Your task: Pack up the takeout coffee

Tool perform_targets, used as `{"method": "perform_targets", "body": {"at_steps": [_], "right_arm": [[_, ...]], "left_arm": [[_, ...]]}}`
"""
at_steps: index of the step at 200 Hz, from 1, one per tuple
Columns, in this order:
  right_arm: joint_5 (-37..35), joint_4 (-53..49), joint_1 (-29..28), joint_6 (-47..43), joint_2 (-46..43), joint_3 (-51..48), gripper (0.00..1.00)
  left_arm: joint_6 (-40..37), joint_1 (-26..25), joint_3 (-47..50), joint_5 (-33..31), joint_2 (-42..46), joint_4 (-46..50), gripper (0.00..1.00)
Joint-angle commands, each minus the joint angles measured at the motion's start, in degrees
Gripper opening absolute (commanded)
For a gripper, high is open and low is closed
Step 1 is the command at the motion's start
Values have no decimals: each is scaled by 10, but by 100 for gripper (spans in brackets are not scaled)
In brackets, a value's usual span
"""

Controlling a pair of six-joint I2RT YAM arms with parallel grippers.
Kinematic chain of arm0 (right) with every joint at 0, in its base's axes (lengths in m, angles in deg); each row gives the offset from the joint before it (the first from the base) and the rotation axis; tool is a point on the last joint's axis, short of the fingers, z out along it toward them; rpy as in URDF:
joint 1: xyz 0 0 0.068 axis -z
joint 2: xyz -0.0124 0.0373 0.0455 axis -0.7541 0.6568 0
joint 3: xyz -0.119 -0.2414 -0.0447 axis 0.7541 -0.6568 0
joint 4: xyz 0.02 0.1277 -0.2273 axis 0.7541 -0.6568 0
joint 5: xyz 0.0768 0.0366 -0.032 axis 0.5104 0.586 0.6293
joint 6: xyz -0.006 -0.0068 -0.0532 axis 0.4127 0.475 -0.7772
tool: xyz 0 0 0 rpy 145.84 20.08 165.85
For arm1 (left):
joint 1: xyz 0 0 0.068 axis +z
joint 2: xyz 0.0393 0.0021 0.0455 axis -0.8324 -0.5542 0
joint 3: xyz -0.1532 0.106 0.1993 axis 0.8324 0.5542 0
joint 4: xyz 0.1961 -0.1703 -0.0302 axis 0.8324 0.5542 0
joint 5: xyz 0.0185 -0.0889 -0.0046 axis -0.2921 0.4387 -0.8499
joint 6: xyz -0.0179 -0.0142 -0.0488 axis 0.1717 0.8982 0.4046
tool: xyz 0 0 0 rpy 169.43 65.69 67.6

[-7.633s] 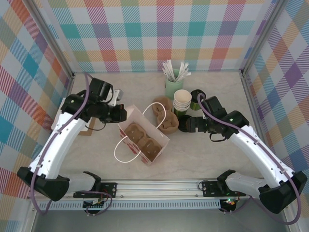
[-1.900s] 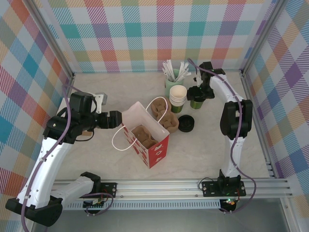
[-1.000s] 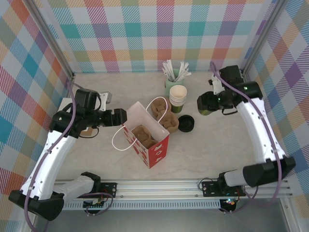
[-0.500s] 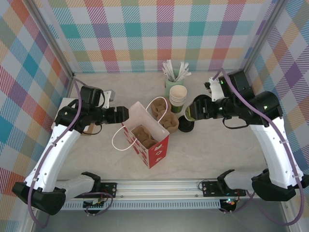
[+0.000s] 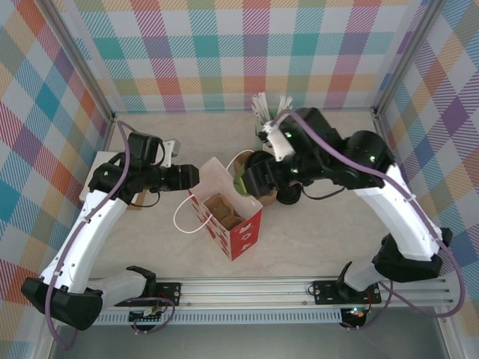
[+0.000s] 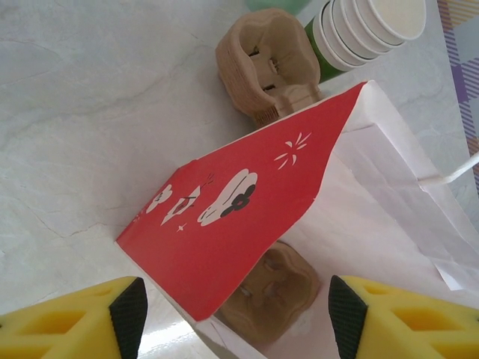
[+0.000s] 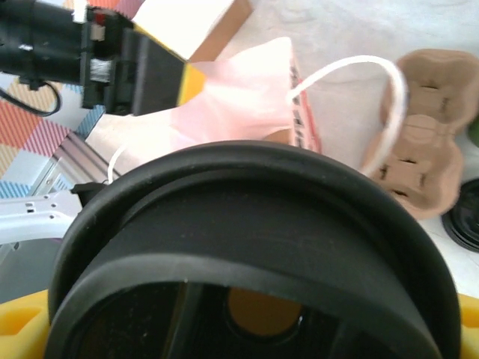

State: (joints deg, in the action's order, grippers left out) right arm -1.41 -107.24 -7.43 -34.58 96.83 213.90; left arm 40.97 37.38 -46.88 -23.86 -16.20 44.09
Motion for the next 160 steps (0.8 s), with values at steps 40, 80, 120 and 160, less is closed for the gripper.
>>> {"method": "perform_targets", "body": {"at_steps": [40, 80, 120, 160], "right_arm": [[-51, 14, -50, 34, 97, 33, 81], [-39, 4, -60, 45, 134, 32, 81], [-7, 19, -65, 65, 140, -9, 81], [6, 46, -66, 77, 136, -56, 81]], "left_arm": [[3, 6, 26, 11, 3, -23, 63], [3, 6, 40, 8, 7, -24, 62], [9, 6, 54, 10, 15, -33, 60], [11, 6, 62, 10, 20, -34, 59]]}}
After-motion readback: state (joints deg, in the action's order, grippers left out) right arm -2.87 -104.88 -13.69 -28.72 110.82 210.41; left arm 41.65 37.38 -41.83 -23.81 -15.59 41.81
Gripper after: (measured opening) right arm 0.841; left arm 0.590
